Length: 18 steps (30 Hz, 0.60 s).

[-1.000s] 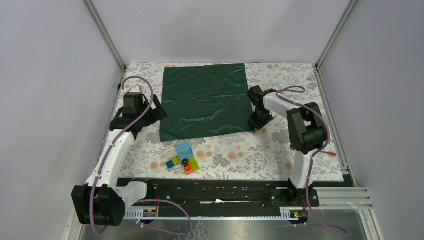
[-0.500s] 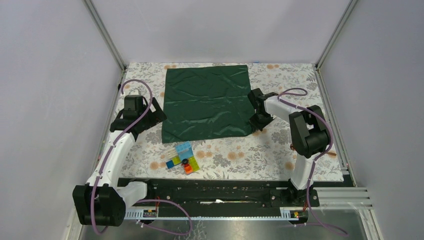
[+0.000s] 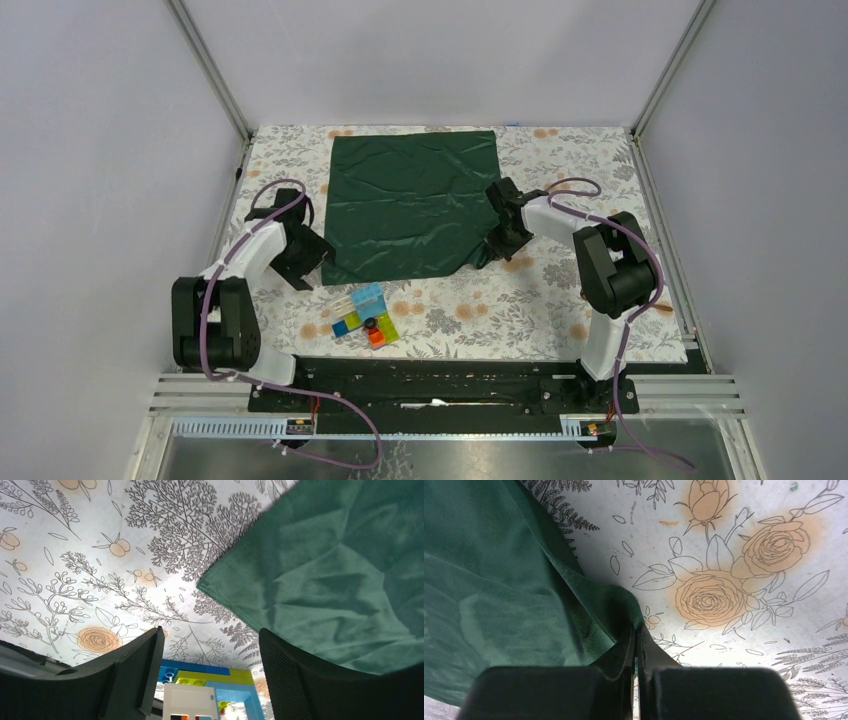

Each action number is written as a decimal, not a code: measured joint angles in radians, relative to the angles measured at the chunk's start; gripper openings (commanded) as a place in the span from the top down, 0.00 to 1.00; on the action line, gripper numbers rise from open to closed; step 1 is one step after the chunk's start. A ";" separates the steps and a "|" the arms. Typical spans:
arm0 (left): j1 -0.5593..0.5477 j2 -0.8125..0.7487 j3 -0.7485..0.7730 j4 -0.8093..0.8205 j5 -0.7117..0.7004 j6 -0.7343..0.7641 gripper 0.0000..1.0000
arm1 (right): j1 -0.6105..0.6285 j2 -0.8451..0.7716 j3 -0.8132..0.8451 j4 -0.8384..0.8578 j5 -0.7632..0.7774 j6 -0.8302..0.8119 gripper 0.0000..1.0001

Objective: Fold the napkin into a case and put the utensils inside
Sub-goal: Pick up the flattened napkin from the center of the board.

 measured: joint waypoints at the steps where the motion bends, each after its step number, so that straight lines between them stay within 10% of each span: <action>1: 0.000 0.019 0.013 -0.013 -0.011 -0.019 0.29 | 0.000 -0.001 -0.003 0.007 -0.005 0.001 1.00; 18: 0.000 0.211 0.098 0.003 -0.071 -0.143 0.42 | -0.002 -0.002 -0.022 0.074 -0.074 -0.012 1.00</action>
